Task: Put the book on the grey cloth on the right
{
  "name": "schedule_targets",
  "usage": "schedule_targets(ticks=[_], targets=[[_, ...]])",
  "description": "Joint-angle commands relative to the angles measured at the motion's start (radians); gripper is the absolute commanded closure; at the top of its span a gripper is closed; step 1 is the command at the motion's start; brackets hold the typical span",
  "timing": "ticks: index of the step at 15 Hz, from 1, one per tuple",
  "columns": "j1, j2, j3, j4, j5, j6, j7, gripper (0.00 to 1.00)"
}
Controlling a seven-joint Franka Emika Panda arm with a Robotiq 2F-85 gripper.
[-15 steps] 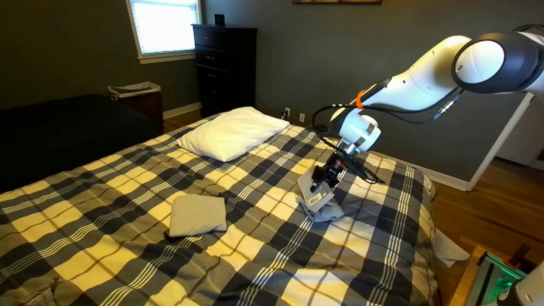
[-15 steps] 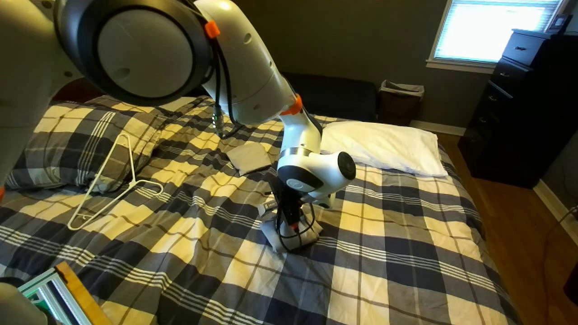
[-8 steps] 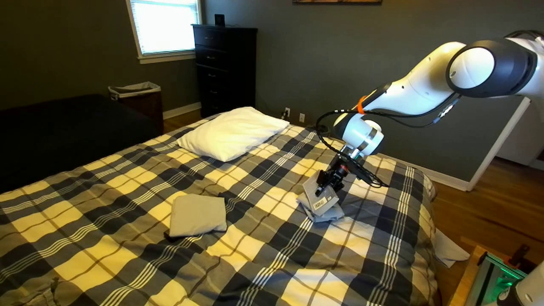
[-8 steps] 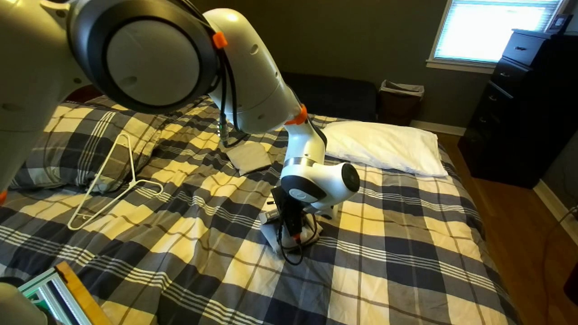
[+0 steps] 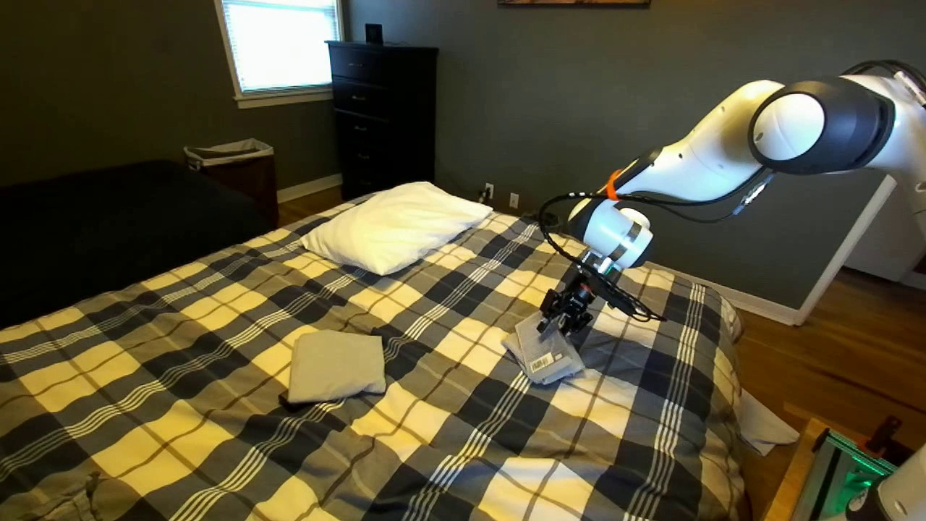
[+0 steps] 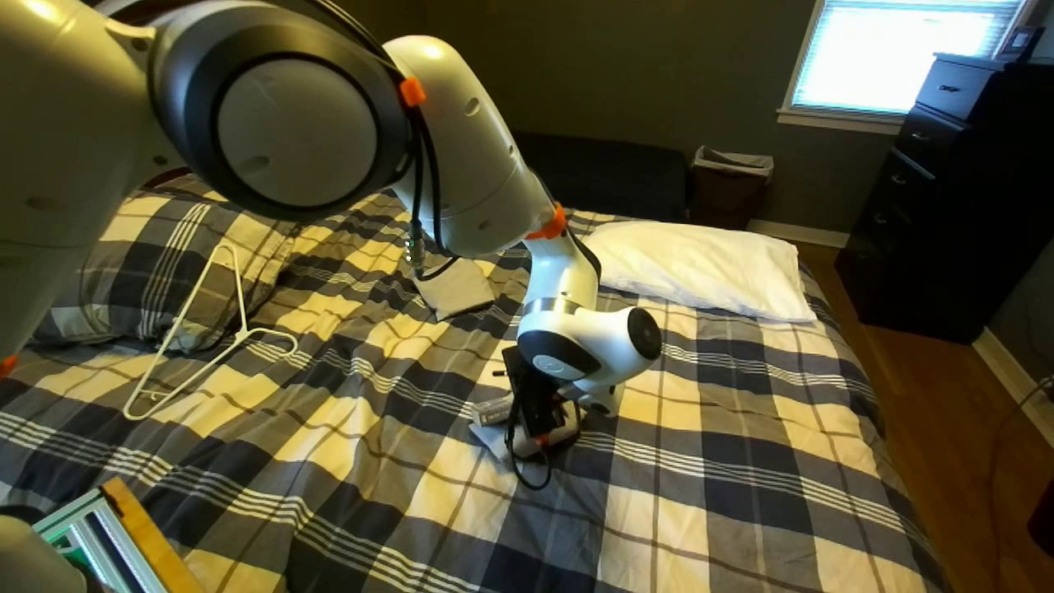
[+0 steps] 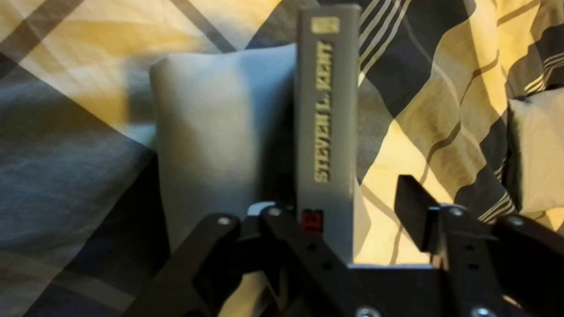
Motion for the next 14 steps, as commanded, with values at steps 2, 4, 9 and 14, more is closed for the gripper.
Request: schedule_targets(ticks=[2, 4, 9, 14], targets=[[0.060, -0.027, -0.047, -0.020, -0.024, 0.151, 0.145, 0.01], [0.096, -0.038, -0.073, -0.036, -0.054, 0.247, 0.237, 0.00], [0.202, -0.196, -0.114, -0.212, -0.251, 0.387, 0.403, 0.00], [0.496, -0.417, -0.337, -0.444, -0.642, 0.425, 0.750, 0.00]])
